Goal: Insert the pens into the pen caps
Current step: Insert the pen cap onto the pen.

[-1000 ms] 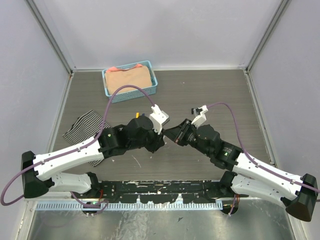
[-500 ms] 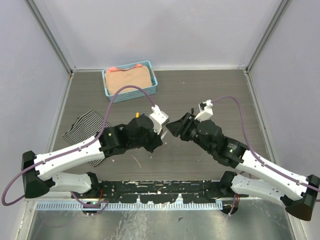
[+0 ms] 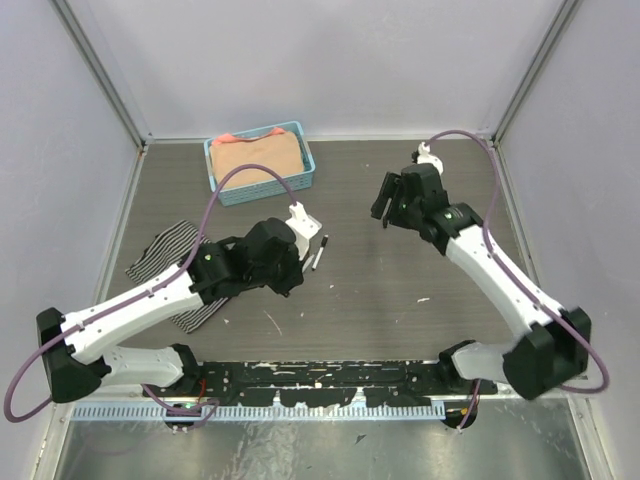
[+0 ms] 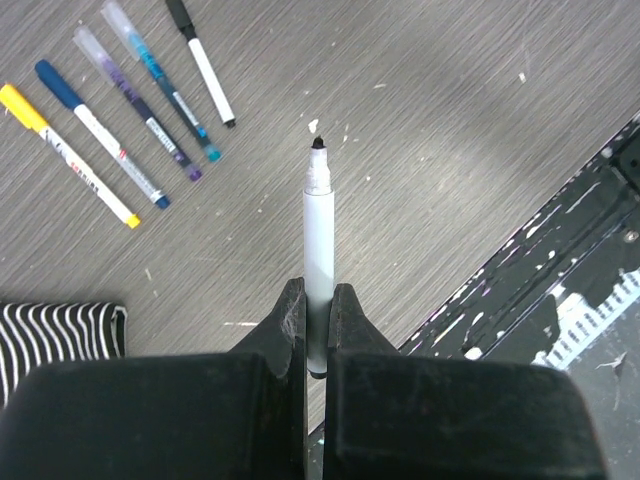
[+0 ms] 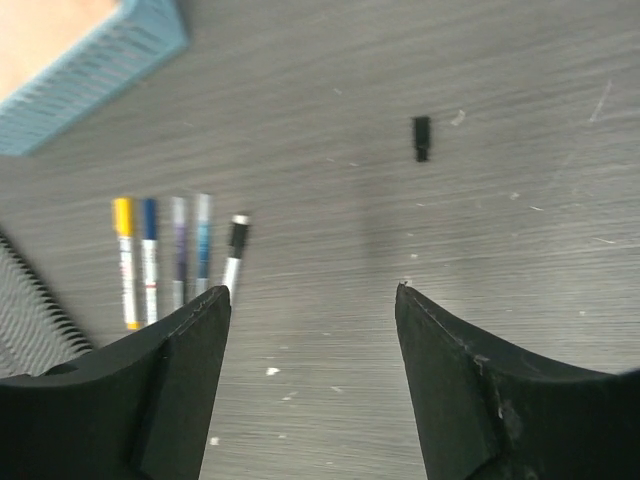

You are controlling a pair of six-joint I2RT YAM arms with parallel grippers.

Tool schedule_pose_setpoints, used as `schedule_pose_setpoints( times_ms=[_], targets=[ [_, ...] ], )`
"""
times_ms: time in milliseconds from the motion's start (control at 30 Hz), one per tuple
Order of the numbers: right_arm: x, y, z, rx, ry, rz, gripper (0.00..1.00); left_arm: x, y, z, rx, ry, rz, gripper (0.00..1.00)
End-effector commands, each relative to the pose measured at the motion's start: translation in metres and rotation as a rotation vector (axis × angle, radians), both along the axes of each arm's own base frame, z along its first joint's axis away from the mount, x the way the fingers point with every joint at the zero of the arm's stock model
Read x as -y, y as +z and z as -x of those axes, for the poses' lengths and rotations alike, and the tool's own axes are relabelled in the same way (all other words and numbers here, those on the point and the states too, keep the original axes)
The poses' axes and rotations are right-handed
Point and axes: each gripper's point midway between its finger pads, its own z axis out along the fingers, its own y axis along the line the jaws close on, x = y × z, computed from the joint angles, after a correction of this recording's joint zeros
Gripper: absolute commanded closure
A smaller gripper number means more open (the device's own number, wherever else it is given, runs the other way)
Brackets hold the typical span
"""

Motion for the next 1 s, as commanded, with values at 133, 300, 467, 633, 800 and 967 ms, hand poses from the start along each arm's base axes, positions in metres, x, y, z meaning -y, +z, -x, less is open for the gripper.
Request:
schedule_pose_setpoints(
  times_ms=[133, 300, 467, 633, 800, 967],
  targets=[
    [0.015, -0.051, -0.052, -0.146, 0.101, 0.143, 0.30, -0.029, 0.006, -0.010, 0.020, 0.062, -0.030, 1.00],
    [0.017, -0.089, -0.085, -0.216, 0.102, 0.212, 0.37, -0.048, -0.003, -0.020, -0.053, 0.099, -0.045, 1.00],
    [0.023, -0.120, -0.111, -0.283, 0.074, 0.265, 0.45, -0.055, -0.005, -0.021, -0.041, 0.103, -0.056, 1.00],
    [0.028, -0.142, -0.126, -0.339, 0.059, 0.297, 0.50, -0.060, -0.010, -0.020, -0.043, 0.097, -0.084, 1.00],
    [0.040, -0.153, -0.127, -0.371, 0.038, 0.306, 0.51, -0.062, -0.010, -0.020, -0.038, 0.096, -0.092, 1.00],
    [0.042, -0.165, -0.127, -0.400, 0.054, 0.285, 0.56, -0.059, -0.011, -0.021, -0.041, 0.088, -0.094, 1.00]
  ],
)
